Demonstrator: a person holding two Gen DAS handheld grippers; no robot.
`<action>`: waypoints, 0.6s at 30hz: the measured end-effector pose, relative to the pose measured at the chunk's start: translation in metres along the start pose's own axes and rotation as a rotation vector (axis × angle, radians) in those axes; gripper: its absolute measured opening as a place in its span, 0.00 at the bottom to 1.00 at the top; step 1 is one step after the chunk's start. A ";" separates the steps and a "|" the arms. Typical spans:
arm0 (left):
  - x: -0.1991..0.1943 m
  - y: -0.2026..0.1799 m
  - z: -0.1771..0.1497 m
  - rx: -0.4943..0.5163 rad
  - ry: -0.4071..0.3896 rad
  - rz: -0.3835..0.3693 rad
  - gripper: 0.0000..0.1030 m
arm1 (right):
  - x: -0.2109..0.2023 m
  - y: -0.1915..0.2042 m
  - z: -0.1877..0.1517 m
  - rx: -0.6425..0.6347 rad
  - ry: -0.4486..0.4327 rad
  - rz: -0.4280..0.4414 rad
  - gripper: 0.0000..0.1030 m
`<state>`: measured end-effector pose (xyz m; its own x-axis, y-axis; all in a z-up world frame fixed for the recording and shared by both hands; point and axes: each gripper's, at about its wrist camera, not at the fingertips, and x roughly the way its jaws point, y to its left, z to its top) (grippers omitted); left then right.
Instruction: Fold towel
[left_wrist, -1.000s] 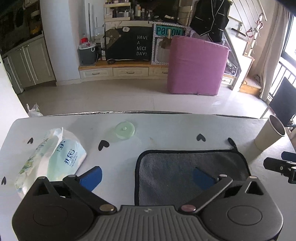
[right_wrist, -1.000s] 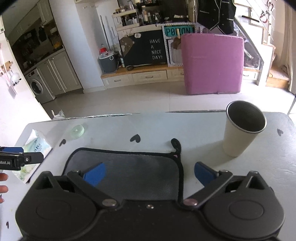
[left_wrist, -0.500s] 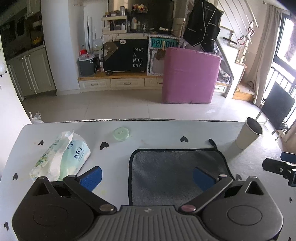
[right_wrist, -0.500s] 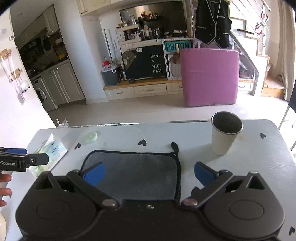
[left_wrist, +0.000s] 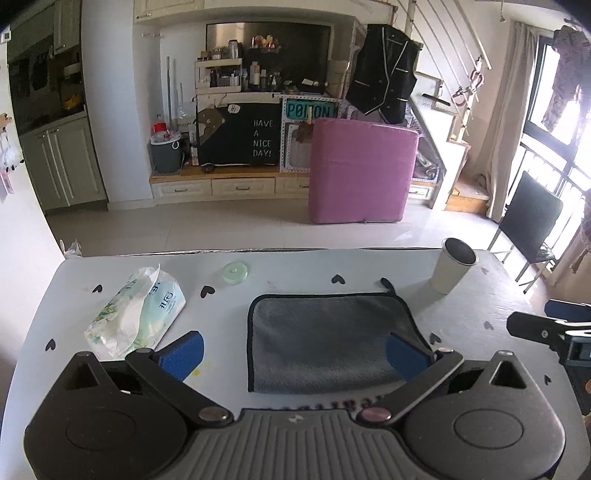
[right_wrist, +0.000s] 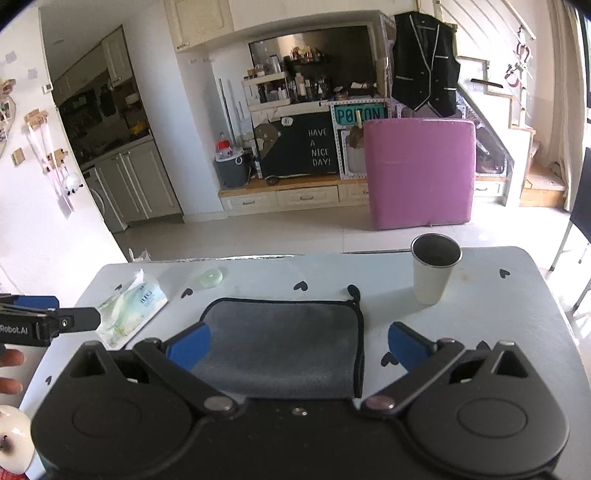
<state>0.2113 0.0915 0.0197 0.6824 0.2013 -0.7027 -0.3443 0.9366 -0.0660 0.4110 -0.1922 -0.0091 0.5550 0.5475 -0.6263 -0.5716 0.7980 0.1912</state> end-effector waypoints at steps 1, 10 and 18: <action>-0.005 -0.001 -0.002 0.001 -0.003 -0.003 1.00 | -0.005 0.001 -0.001 0.000 -0.003 -0.001 1.00; -0.045 -0.009 -0.024 0.013 -0.013 -0.046 1.00 | -0.048 0.012 -0.017 0.006 -0.011 0.013 1.00; -0.068 -0.007 -0.044 0.002 -0.010 -0.093 1.00 | -0.080 0.019 -0.036 -0.021 -0.043 0.038 1.00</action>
<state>0.1394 0.0585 0.0368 0.7175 0.1166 -0.6868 -0.2779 0.9520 -0.1287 0.3342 -0.2296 0.0175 0.5575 0.5883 -0.5857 -0.6053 0.7709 0.1982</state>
